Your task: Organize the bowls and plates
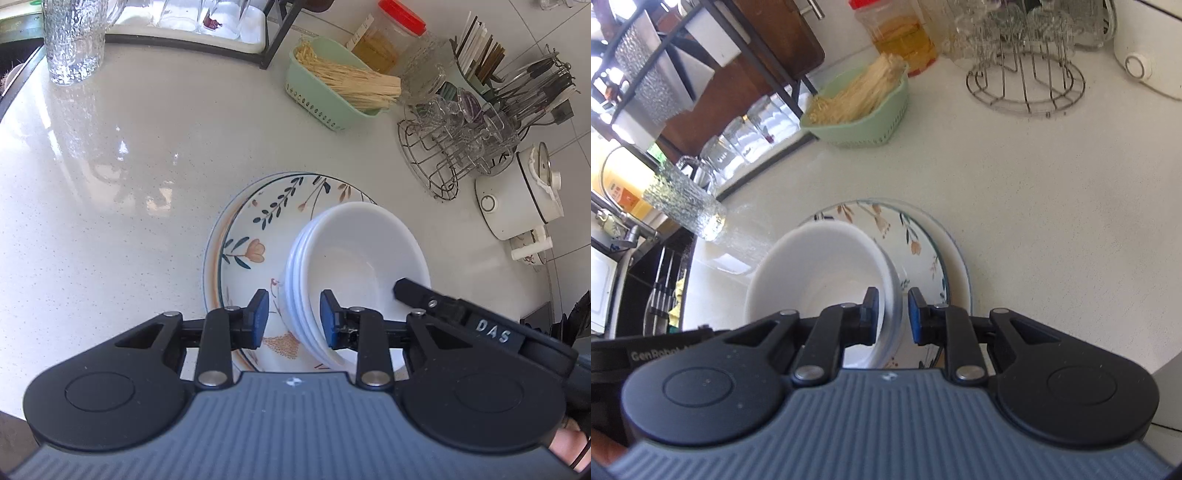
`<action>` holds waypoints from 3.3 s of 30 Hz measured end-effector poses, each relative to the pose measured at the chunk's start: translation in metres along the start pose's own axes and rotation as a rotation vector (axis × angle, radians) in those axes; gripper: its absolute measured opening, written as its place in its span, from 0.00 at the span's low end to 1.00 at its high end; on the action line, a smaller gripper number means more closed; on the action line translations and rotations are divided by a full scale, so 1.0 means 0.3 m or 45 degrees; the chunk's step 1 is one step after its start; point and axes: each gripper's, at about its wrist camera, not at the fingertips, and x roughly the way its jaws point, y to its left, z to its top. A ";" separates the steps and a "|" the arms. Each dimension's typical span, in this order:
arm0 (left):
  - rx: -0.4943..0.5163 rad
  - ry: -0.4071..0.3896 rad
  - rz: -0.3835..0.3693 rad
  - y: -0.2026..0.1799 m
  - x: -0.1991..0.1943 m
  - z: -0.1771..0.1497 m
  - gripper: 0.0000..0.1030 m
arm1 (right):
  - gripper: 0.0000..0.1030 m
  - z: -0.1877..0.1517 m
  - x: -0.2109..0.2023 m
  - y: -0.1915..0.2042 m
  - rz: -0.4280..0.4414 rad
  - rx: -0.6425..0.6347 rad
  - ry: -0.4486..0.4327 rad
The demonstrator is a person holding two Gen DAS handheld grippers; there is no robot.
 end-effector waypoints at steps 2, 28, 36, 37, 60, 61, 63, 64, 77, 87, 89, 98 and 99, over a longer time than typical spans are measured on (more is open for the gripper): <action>0.018 -0.015 -0.009 -0.002 -0.024 0.003 0.35 | 0.21 0.014 -0.028 0.001 -0.005 -0.014 -0.027; 0.372 -0.553 0.020 -0.312 -0.655 -0.193 0.39 | 0.21 0.026 -0.666 0.091 0.095 -0.281 -0.529; 0.308 -0.564 0.110 -0.319 -0.683 -0.403 0.40 | 0.21 -0.105 -0.724 0.031 0.097 -0.312 -0.498; 0.301 -0.568 0.122 -0.321 -0.689 -0.430 0.40 | 0.21 -0.124 -0.729 0.023 0.097 -0.316 -0.488; 0.303 -0.599 0.197 -0.346 -0.657 -0.869 0.73 | 0.73 -0.480 -0.788 -0.164 0.065 -0.386 -0.507; 0.307 -0.598 0.213 -0.345 -0.653 -0.873 0.76 | 0.75 -0.488 -0.786 -0.168 0.059 -0.390 -0.506; 0.315 -0.605 0.245 -0.343 -0.649 -0.884 0.86 | 0.75 -0.504 -0.785 -0.175 0.053 -0.397 -0.511; 0.320 -0.611 0.255 -0.340 -0.650 -0.886 0.87 | 0.75 -0.510 -0.786 -0.175 0.054 -0.398 -0.510; 0.293 -0.612 0.336 -0.323 -0.718 -0.907 0.95 | 1.00 -0.522 -0.820 -0.145 0.081 -0.393 -0.526; 0.288 -0.599 0.338 -0.366 -0.739 -0.910 0.96 | 1.00 -0.516 -0.863 -0.153 0.078 -0.384 -0.544; 0.289 -0.608 0.344 -0.374 -0.739 -0.915 0.96 | 1.00 -0.517 -0.864 -0.156 0.078 -0.383 -0.540; 0.302 -0.605 0.380 -0.410 -0.725 -0.927 0.96 | 1.00 -0.508 -0.864 -0.155 0.067 -0.385 -0.543; 0.306 -0.593 0.384 -0.416 -0.721 -0.923 0.96 | 1.00 -0.505 -0.864 -0.157 0.070 -0.385 -0.542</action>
